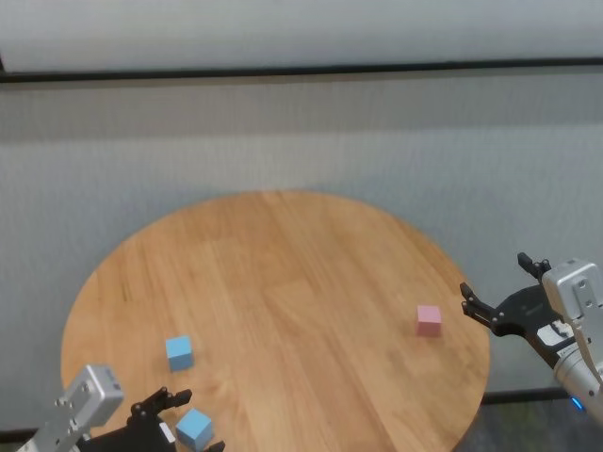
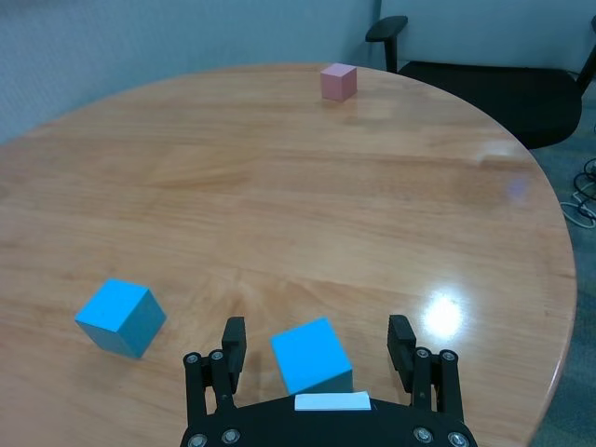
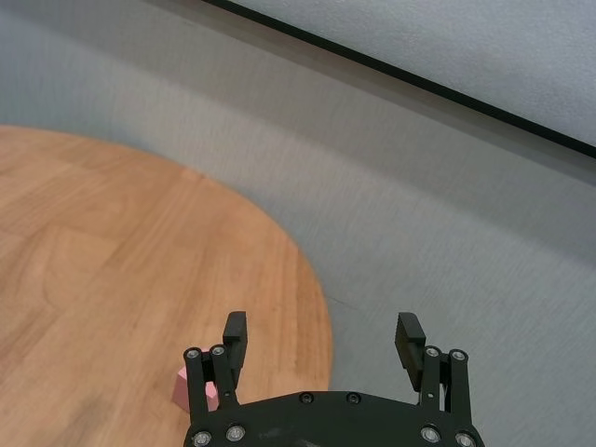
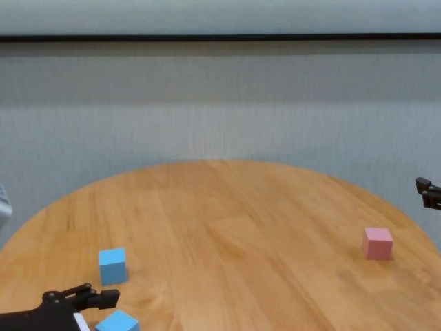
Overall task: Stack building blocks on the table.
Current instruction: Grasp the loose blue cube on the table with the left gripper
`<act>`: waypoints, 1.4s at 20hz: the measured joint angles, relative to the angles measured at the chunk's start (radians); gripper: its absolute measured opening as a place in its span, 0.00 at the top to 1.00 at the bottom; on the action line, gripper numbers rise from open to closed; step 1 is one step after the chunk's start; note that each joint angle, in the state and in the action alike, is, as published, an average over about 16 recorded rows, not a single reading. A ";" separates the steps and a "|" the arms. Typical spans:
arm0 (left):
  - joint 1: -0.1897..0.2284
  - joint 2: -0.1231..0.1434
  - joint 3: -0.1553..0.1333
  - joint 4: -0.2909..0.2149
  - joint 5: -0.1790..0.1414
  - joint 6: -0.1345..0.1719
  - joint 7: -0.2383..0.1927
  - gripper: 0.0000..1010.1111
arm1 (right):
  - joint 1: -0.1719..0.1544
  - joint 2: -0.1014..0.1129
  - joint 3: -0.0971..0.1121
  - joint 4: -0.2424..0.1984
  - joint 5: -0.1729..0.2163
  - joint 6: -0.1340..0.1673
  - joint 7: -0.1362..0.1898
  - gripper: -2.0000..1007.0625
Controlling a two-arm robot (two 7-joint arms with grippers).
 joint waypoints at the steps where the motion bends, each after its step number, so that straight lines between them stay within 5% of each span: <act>1: -0.001 0.000 0.001 0.000 0.000 0.002 -0.001 0.01 | 0.000 0.000 0.000 0.000 0.000 0.000 0.000 0.00; 28: -0.012 0.005 0.011 0.007 -0.014 0.035 -0.008 0.04 | 0.000 0.000 0.000 0.000 0.000 0.000 0.000 0.00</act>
